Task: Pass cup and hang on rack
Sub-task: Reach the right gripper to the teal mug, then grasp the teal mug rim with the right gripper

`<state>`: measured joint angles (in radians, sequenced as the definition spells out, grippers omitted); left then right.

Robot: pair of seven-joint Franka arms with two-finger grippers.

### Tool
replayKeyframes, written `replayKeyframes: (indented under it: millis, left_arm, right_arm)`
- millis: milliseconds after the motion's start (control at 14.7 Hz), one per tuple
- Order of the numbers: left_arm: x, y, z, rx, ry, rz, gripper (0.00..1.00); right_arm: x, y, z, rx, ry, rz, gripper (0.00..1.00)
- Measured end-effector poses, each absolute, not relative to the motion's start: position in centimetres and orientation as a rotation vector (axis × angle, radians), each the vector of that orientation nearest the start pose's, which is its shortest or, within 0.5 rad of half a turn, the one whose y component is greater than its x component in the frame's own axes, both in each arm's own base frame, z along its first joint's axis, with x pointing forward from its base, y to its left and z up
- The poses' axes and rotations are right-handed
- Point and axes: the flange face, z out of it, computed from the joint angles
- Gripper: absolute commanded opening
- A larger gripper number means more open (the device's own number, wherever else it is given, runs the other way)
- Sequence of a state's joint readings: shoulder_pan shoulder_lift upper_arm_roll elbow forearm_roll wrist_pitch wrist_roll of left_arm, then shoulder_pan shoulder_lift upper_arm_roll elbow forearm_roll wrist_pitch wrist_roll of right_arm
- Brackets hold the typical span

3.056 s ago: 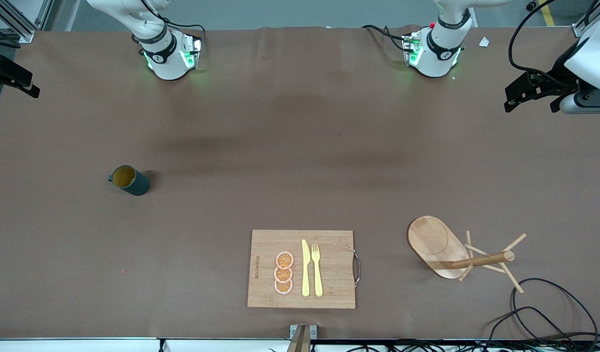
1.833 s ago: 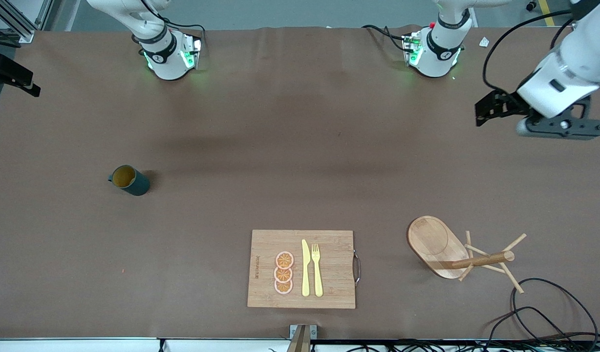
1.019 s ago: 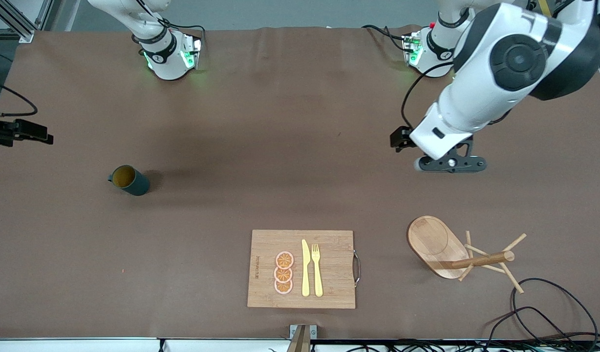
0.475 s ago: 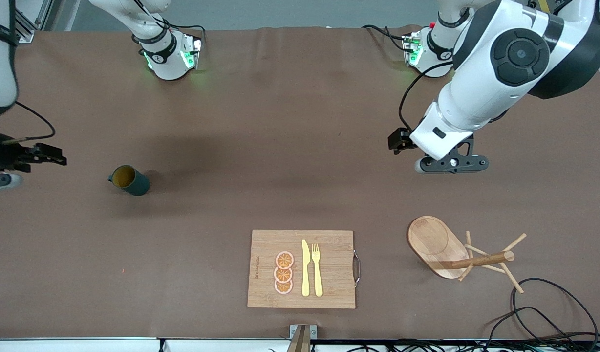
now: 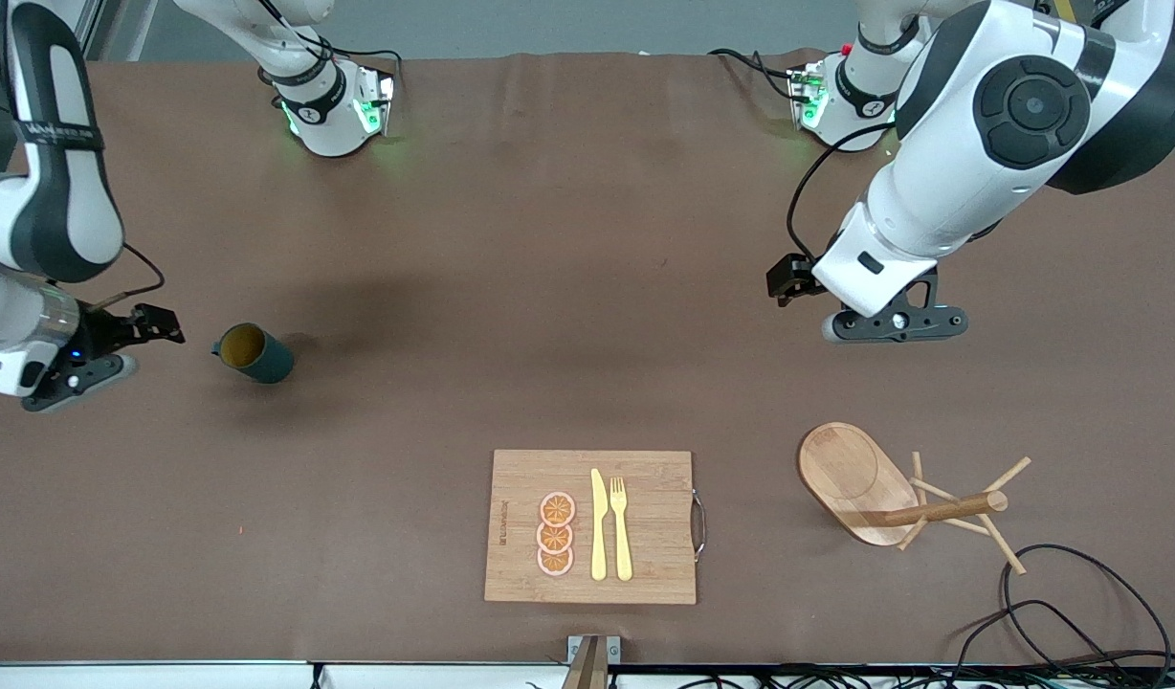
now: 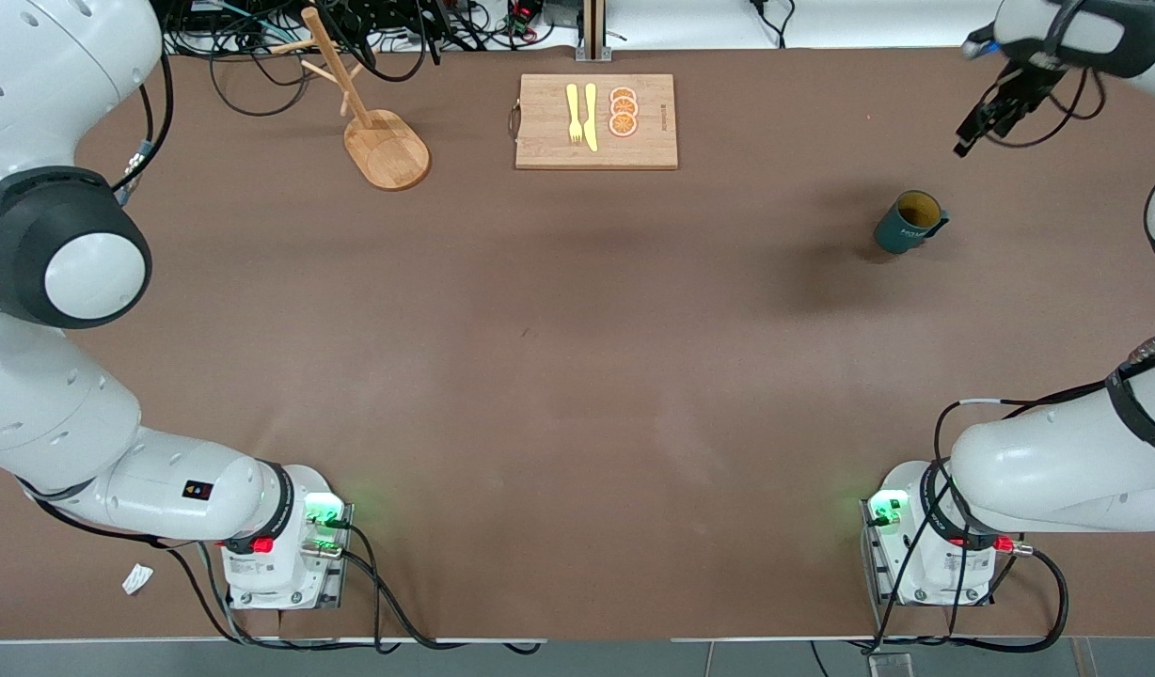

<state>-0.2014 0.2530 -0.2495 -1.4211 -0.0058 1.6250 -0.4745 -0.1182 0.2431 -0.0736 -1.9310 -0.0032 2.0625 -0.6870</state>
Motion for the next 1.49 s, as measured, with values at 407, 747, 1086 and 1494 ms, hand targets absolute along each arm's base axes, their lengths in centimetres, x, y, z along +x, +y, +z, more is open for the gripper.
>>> replayKeyframes:
  millis: [407, 747, 1086, 1494]
  left_arm:
    - [58.0, -25.6, 55.6, -3.197, -0.061, 0.061, 1.0]
    - [58.2, -25.3, 55.6, -3.198, -0.07, 0.057, 1.0]
    - [58.2, -25.3, 55.6, -3.198, -0.071, 0.056, 1.0]
    - [58.2, -25.3, 55.6, -3.198, -0.071, 0.056, 1.0]
  right_arm:
    - [55.6, -10.3, 28.4, -3.021, -0.832, 0.094, 0.99]
    - [54.7, -9.4, 25.6, -3.005, -0.861, 0.116, 0.8]
    - [54.7, -9.0, 23.9, -2.987, -0.885, 0.145, 0.1]
    - [55.5, -8.3, 24.5, -2.976, -0.906, 0.158, 0.0]
